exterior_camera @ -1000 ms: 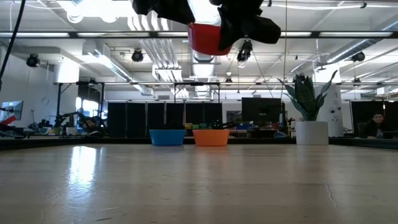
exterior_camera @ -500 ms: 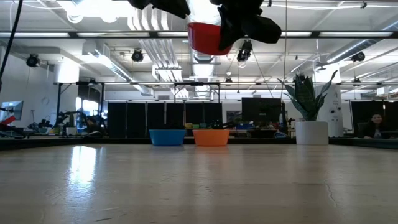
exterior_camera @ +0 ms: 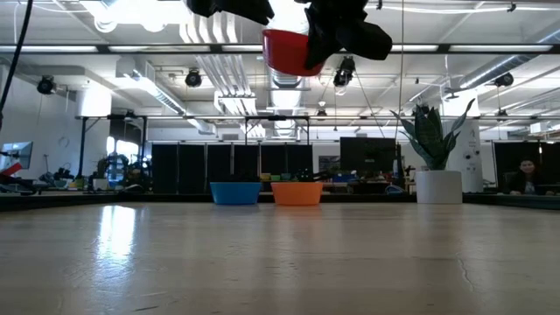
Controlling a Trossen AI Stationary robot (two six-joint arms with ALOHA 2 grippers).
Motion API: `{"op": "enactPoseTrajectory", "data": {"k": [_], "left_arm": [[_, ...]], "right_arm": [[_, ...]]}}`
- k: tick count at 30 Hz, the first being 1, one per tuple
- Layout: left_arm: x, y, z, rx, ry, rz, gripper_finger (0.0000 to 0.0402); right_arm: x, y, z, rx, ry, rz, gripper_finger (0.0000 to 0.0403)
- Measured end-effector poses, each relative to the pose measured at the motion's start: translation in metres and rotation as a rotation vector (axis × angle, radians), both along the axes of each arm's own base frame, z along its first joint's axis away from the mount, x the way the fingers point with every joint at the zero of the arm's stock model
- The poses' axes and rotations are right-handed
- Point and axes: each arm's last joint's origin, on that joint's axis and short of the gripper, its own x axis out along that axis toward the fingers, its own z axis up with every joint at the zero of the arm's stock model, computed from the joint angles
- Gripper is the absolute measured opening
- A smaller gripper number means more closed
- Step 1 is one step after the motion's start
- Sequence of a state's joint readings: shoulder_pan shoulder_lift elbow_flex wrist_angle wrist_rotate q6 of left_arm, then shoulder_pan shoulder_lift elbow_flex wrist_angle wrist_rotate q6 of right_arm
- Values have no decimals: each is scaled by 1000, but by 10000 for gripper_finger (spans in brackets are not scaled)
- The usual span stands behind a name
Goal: Pick & Place Mini bowls
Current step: Stack the red bowl on top of the other red bowl on the shelf
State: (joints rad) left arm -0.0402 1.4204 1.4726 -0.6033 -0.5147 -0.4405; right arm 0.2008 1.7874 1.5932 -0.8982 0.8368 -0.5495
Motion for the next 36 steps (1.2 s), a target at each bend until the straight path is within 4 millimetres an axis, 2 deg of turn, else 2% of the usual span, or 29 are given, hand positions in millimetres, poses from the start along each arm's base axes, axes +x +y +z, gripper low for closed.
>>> {"op": "enactPoseTrajectory", "data": {"k": [5, 20, 36], "left_arm": [[-2, 3, 2, 76, 11, 72, 72], [0, 4, -2, 65, 16, 69, 72], [4, 4, -27, 63, 44, 69, 72]], "right_arm": [[0, 0, 0, 0, 0, 0, 8], [0, 0, 0, 0, 1, 3, 8], [1, 0, 0, -4, 10, 23, 8]]}}
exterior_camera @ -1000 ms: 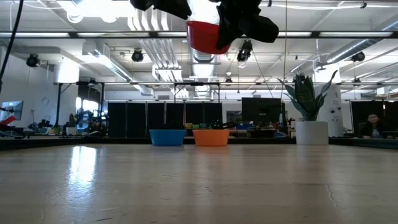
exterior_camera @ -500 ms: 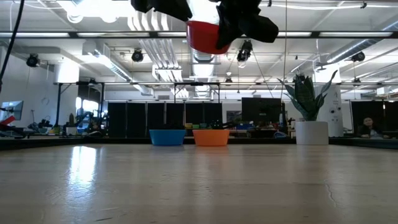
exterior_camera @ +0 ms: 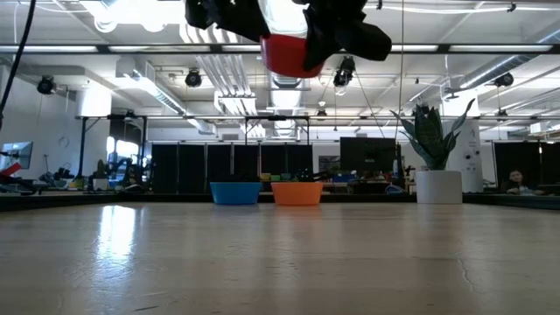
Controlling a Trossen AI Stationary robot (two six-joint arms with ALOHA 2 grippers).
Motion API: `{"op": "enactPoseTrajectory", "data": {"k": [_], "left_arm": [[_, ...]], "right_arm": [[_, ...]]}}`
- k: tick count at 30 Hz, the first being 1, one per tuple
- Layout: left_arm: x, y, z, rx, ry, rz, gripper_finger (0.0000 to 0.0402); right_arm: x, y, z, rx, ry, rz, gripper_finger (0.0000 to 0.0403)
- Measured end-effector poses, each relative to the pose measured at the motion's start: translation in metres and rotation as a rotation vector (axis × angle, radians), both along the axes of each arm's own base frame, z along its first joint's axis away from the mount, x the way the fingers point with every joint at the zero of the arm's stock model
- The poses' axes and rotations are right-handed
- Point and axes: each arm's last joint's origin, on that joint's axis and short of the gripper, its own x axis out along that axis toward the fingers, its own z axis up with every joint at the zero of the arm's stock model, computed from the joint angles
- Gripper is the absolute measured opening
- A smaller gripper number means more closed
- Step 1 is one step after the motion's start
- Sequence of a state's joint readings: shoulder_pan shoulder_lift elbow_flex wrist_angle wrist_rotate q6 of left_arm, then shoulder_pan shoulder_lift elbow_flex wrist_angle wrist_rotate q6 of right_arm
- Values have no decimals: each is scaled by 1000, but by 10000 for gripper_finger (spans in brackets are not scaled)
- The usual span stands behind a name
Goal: Pick & Place Mini bowls
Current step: Stack the red bowl on top of the other red bowl on the shelf
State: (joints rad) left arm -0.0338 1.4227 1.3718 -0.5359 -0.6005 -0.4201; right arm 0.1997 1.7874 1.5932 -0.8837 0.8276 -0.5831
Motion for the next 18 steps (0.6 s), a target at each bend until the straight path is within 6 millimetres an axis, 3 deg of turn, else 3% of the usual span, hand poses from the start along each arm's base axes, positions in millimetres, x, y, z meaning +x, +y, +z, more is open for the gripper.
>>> {"op": "enactPoseTrajectory", "data": {"k": [13, 18], "left_arm": [[4, 7, -12, 7, -50, 32, 68], [4, 8, -12, 32, -32, 23, 18]], "right_arm": [[0, 0, 0, 0, -4, 0, 9], [1, 0, 0, 0, -7, 2, 9]]}}
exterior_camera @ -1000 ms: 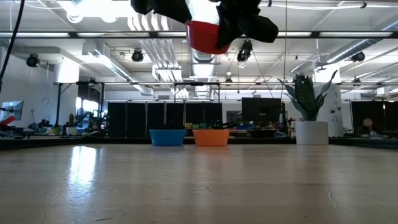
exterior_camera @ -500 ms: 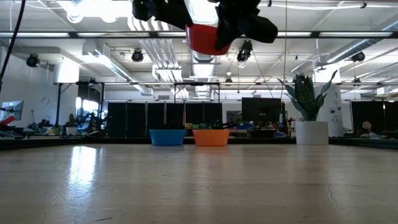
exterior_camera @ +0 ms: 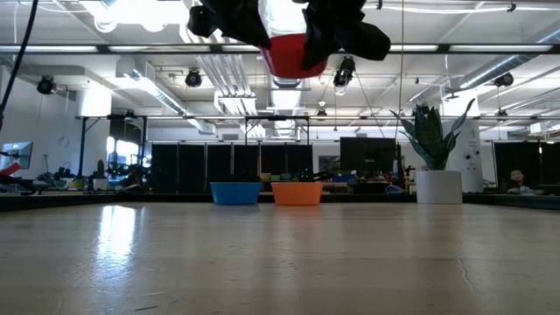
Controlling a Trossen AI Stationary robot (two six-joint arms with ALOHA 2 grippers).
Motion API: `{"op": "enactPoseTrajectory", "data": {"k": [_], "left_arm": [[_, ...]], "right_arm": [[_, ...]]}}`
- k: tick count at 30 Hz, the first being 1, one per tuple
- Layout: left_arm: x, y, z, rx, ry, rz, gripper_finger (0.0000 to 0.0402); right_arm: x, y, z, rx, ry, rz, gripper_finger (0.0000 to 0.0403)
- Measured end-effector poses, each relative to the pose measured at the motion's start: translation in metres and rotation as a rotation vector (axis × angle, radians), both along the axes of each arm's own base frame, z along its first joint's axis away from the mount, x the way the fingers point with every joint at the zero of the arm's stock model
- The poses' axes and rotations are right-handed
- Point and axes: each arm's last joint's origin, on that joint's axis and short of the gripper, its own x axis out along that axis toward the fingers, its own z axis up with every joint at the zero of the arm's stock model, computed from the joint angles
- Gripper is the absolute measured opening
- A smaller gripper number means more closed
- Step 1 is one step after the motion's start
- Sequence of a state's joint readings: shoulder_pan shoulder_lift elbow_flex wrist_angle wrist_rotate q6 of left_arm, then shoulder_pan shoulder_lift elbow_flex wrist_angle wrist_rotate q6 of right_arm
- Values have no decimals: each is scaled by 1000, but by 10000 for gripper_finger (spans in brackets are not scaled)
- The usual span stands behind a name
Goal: Pick & Place Mini bowls
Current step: Stack the red bowl on top of the other red bowl on the shelf
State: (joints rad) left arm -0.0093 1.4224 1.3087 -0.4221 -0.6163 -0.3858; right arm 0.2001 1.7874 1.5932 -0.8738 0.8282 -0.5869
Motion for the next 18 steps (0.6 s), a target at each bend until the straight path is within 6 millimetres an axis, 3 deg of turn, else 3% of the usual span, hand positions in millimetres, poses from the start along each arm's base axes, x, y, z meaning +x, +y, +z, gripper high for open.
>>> {"op": "enactPoseTrajectory", "data": {"k": [12, 18], "left_arm": [[0, 0, -1, 4, 8, -1, 2], [0, 0, -1, 5, 15, -8, 0]], "right_arm": [[0, 0, 0, -14, 18, 16, 11], [0, 1, 0, -22, 28, 29, 47]]}}
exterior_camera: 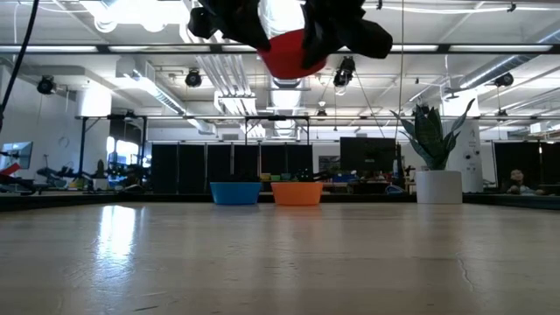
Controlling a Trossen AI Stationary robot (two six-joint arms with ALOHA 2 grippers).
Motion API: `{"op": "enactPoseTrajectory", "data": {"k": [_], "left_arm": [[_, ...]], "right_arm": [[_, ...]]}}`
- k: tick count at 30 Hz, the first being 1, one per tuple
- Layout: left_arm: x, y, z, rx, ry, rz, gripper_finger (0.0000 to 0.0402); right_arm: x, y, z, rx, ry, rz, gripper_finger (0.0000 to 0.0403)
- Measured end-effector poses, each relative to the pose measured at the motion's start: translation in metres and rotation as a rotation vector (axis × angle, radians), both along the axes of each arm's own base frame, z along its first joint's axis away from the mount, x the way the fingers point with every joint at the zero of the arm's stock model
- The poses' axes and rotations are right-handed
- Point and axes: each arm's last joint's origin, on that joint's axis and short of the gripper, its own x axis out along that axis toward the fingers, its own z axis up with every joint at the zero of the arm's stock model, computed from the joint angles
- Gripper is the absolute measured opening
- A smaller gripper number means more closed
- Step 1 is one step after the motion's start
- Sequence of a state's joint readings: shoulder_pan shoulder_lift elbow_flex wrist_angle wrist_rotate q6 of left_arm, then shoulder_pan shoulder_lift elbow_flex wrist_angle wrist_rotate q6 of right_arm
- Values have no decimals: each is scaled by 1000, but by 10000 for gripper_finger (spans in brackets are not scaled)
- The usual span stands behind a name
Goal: Pick & Place Mini bowls
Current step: Stack the red bowl on top of the other red bowl on the shelf
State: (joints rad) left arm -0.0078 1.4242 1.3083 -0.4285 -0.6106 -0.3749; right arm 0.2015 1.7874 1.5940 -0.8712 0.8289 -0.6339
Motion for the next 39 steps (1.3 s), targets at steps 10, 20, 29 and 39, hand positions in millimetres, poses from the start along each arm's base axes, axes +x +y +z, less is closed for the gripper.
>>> {"op": "enactPoseTrajectory", "data": {"k": [10, 20, 29, 39], "left_arm": [[-6, 6, 8, 2, 75, 1, 0], [-29, 13, 39, 26, 139, 17, 0], [-65, 4, 64, -72, 330, -218, 0], [-88, -19, 72, -268, 349, -795, 0]], "right_arm": [[-4, 12, 4, -9, -3, 34, 90], [-27, 27, 33, 91, -175, 9, 76], [-62, 32, 74, 322, -374, -4, 68], [-92, 25, 105, 581, -523, -31, 68]]}}
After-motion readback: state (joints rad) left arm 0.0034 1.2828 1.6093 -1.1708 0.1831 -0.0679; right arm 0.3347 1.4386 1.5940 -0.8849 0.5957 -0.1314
